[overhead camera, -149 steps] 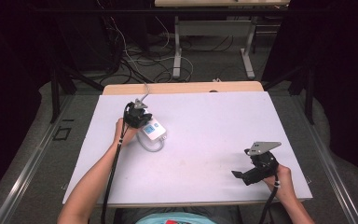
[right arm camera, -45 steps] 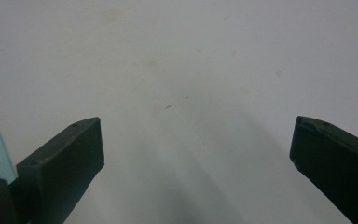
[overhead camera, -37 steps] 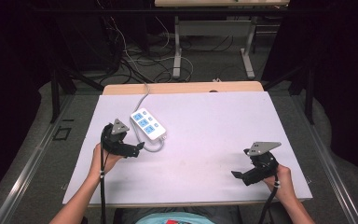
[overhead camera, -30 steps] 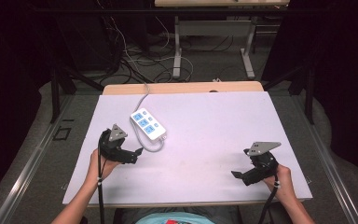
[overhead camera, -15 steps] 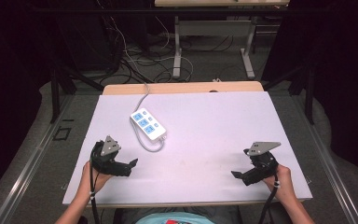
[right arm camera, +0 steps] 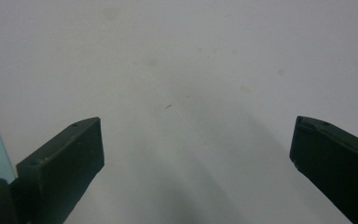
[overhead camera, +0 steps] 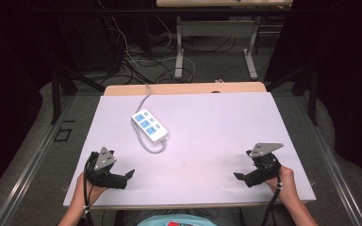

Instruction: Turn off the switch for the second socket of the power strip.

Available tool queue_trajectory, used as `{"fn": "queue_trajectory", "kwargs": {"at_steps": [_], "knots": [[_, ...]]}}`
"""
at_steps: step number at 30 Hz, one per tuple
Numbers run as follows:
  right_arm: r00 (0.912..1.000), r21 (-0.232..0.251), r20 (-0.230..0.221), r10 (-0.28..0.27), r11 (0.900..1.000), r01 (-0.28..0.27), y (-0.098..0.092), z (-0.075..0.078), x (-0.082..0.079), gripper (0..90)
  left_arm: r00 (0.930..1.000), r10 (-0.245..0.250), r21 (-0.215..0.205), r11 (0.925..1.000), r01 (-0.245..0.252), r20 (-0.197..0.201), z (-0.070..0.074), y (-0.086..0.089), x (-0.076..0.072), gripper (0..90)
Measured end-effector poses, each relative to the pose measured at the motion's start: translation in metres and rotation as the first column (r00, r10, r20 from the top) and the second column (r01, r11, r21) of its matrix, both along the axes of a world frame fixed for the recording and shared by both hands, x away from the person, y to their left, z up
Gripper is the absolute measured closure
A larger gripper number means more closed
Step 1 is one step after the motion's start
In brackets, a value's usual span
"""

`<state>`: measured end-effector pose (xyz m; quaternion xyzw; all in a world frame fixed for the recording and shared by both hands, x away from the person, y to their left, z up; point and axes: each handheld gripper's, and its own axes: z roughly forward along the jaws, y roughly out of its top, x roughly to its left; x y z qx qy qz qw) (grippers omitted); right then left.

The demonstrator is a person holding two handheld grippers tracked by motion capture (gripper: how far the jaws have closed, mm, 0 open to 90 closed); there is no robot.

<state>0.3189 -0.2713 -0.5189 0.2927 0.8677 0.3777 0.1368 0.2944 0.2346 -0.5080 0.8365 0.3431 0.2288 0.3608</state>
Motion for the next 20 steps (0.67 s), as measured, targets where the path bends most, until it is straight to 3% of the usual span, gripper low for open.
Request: {"fn": "queue_trajectory", "kwargs": {"at_steps": [6, 8, 15, 20], "knots": [[1.0, -0.004, 0.0, -0.01, 1.0, 0.01, 0.0, 0.0, 0.0, 2.4, 0.9999, -0.008, 0.003, 1.0, 0.008, 0.008, -0.001, 0.0, -0.007, 0.0], [1.0, -0.007, -0.004, -0.006, 1.0, 0.006, 0.0, 0.0, 0.0, 2.4, 0.9999, -0.012, -0.007, 0.9999, 0.012, -0.008, -0.002, 0.0, -0.01, 0.0], [0.9999, -0.015, -0.01, -0.004, 1.0, 0.004, 0.0, 0.0, 0.0, 2.4, 0.9999, -0.002, -0.015, 0.9999, 0.002, 0.011, -0.003, 0.004, -0.019, 0.0], [1.0, -0.011, -0.002, -0.009, 1.0, 0.009, 0.0, 0.0, 0.0, 2.4, 0.9999, -0.012, -0.008, 0.9999, 0.012, -0.007, -0.004, 0.005, -0.023, 0.0]]}}
